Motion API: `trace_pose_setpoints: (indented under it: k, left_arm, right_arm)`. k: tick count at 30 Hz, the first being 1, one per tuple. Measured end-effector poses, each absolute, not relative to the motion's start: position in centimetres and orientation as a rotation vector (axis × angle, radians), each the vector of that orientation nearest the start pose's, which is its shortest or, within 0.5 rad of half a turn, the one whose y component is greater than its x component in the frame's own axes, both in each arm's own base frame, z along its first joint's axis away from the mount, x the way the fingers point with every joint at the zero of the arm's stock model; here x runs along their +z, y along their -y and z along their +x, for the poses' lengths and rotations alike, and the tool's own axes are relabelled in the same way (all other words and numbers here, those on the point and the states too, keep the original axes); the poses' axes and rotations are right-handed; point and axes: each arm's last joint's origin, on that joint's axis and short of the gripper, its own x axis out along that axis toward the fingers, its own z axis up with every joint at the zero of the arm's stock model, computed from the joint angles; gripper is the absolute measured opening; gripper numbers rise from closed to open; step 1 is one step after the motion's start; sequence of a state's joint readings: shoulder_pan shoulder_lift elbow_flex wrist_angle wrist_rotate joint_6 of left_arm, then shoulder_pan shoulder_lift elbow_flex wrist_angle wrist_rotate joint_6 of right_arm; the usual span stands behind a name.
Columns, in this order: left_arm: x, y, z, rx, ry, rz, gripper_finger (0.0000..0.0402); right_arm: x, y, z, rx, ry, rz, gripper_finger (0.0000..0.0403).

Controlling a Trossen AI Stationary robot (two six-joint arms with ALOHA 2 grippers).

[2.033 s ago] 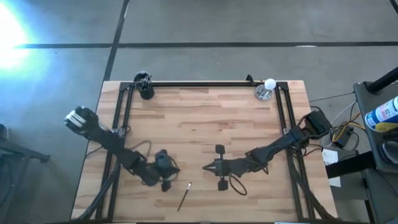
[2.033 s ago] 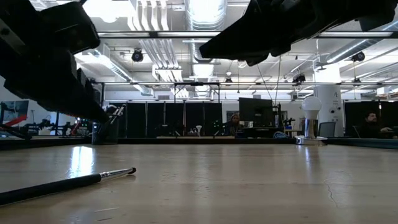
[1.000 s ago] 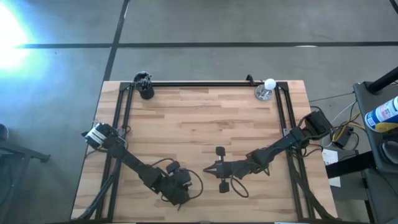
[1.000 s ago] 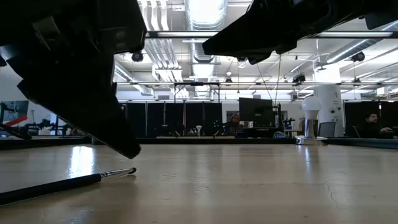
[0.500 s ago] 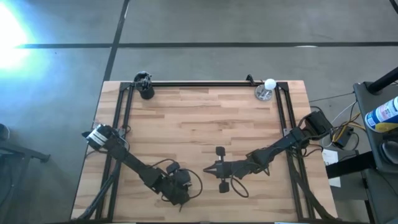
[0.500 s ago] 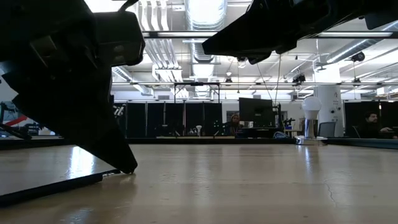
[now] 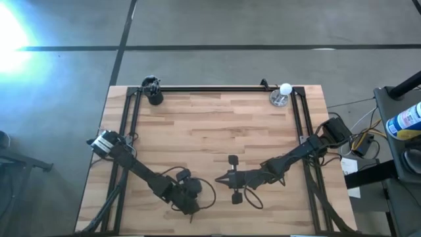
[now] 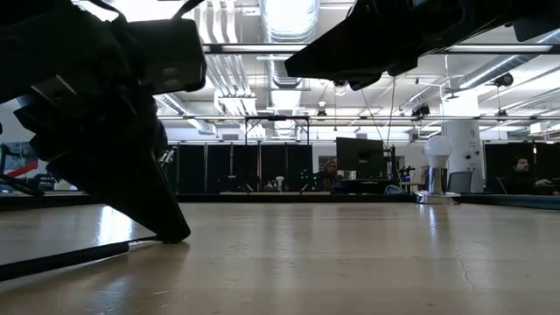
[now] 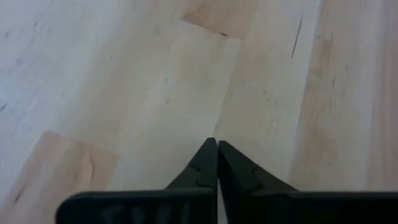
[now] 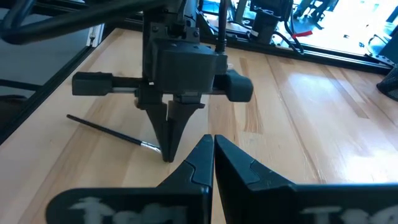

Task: Pick & Place Makeup Supplies
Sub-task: Put the makeup brush into the makeup holder

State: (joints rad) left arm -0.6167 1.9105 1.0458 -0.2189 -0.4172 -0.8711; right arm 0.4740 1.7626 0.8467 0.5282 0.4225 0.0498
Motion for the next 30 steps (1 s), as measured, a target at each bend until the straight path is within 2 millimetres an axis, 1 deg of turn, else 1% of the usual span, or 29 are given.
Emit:
trace_pose_setpoints:
  k: [9, 12, 16, 20, 23, 26, 30]
  left_arm:
    - [13.8, 19.3, 29.0, 0.219, -0.903, -0.158, 0.0]
    - [14.8, 19.3, 28.6, 0.232, -0.837, -0.131, 0.0]
    - [15.8, 19.1, 27.5, 0.28, -0.737, -0.1, 0.0]
    - [17.2, 18.7, 26.4, 0.292, -0.564, -0.1, 0.0]
    - [17.6, 18.1, 25.6, 0.293, -0.435, -0.078, 0.0]
    - [18.0, 17.4, 25.0, 0.259, -0.29, -0.071, 0.0]
    - [18.4, 16.5, 24.6, 0.228, -0.117, -0.048, 0.0]
  right_arm:
    - [16.9, -15.1, 32.0, 0.041, -0.355, -0.121, 0.0008]
    - [16.8, -15.1, 32.0, 0.041, -0.36, -0.123, 0.0008]
    - [16.7, -15.2, 31.8, 0.007, -0.36, -0.093, 0.0008]
    - [16.1, -15.3, 32.0, -0.041, -0.353, -0.037, 0.0009]
    - [15.0, -15.5, 32.3, -0.051, -0.349, 0.021, 0.0013]
    - [13.8, -15.8, 32.8, -0.056, -0.32, 0.086, 0.0031]
    - [12.8, -15.9, 33.5, -0.053, -0.234, 0.149, 0.007]
